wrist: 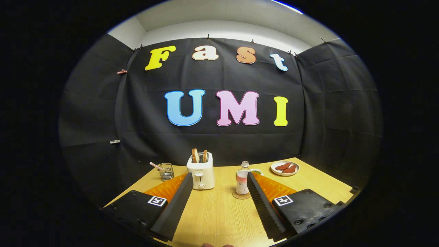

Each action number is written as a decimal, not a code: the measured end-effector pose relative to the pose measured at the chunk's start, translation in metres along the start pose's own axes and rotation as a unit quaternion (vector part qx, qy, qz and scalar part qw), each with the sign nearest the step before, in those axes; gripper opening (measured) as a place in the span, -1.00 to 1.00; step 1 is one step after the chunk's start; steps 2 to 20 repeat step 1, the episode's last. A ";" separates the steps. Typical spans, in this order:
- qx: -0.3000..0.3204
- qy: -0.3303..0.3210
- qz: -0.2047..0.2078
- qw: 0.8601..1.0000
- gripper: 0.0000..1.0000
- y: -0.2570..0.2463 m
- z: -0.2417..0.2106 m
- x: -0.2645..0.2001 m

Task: Take the bottle from table, then pour the juice into the cup, finally place the bottle on the coaster

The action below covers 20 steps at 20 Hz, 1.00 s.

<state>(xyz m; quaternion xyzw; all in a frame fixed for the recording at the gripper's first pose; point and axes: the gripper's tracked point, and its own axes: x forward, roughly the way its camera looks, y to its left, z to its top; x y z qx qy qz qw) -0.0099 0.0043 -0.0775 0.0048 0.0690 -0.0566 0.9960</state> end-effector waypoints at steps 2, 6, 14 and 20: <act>-0.001 0.002 0.000 1.000 0.93 0.000 -0.001 -0.001; -0.001 0.002 0.000 1.000 0.93 0.000 -0.001 -0.001; -0.001 0.002 0.000 1.000 0.93 0.000 -0.001 -0.001; -0.001 0.002 0.000 1.000 0.93 0.000 -0.001 -0.001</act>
